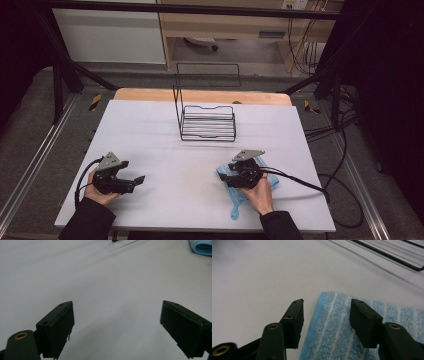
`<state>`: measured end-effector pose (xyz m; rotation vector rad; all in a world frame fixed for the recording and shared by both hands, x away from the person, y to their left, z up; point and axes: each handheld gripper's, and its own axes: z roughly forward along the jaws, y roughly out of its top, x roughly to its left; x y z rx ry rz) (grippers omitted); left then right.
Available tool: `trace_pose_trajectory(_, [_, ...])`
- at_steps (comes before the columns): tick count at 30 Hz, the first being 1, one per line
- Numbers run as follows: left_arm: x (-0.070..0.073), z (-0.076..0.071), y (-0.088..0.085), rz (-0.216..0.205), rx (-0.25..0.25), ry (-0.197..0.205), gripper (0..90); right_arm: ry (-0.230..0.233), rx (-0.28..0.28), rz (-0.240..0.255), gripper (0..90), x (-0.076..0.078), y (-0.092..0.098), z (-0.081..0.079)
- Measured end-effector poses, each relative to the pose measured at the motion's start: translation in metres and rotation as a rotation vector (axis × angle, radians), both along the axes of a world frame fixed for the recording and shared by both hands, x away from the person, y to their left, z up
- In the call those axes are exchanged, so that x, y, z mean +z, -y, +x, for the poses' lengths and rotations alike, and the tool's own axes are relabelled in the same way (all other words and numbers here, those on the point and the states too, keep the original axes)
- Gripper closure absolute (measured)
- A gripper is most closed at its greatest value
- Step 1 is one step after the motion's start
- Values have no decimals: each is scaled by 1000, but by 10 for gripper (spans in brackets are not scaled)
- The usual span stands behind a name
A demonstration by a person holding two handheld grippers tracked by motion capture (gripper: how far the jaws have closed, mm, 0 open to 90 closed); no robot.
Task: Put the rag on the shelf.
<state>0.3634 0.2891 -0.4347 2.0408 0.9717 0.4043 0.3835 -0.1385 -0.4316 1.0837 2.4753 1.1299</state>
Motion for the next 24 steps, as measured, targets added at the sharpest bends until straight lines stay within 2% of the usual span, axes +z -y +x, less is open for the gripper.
trace_pose_trajectory(4, [-1, 1, 0, 3, 0, -2, 122, 0, 4, -52, 522, -12, -6, 1])
trace_pose_trajectory(8, [-1, 1, 0, 2, 2, -3, 123, -5, -14, -51, 531, -12, -6, 0])
trace_pose_trajectory(13, [-1, 1, 0, 3, 0, -2, 124, 20, -20, -82, 540, -15, -10, -2])
trace_pose_trajectory(14, [-1, 1, 0, 4, 1, -2, 124, 36, -17, -113, 539, -15, -13, -3])
trace_pose_trajectory(17, [-1, 1, 0, 4, 2, -2, 123, 56, -9, -147, 543, -15, -16, -5])
trace_pose_trajectory(24, [-1, 1, 0, 4, 1, -2, 123, 75, -14, -179, 672, -15, -15, -3])
